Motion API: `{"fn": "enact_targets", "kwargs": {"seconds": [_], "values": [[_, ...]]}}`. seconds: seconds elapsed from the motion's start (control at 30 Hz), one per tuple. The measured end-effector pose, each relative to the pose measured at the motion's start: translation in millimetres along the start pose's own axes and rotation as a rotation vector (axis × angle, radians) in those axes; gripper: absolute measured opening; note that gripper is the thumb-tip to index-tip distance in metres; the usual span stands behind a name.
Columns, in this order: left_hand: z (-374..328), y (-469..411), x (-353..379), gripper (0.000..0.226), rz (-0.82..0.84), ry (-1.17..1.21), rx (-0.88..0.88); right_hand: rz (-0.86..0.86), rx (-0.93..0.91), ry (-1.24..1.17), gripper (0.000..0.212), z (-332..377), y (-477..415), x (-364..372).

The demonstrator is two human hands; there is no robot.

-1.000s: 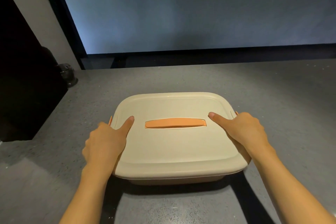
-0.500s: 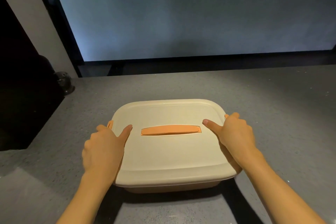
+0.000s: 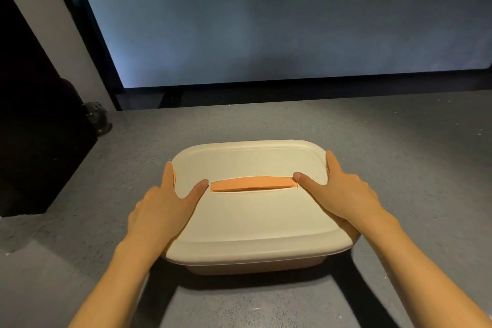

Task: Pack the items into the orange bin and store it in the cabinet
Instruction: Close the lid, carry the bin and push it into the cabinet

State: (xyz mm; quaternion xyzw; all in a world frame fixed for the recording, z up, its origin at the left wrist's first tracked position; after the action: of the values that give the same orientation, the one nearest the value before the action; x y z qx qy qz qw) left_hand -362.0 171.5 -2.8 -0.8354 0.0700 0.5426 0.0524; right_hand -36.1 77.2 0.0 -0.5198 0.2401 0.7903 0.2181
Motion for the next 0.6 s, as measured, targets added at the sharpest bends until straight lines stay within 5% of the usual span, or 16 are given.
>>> {"fn": "enact_targets", "kwargs": {"seconds": [0.6], "values": [[8,14,-16,0.098,-0.144,0.114,-0.053,-0.042,-0.103,-0.118,0.107,8,-12,1]]}}
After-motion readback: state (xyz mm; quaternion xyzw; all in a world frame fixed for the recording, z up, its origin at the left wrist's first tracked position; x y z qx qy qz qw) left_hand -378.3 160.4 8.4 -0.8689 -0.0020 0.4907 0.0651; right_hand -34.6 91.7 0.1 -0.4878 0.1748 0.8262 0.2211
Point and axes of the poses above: each hand's wrist, its own y-axis away from the middle knuckle, its own x-axis out of the palm, z = x × y, the point moved 9 cm from there along -y, towards the middle knuckle, and after that the axes turned 7 degrees about x, right-handed, at the moved point
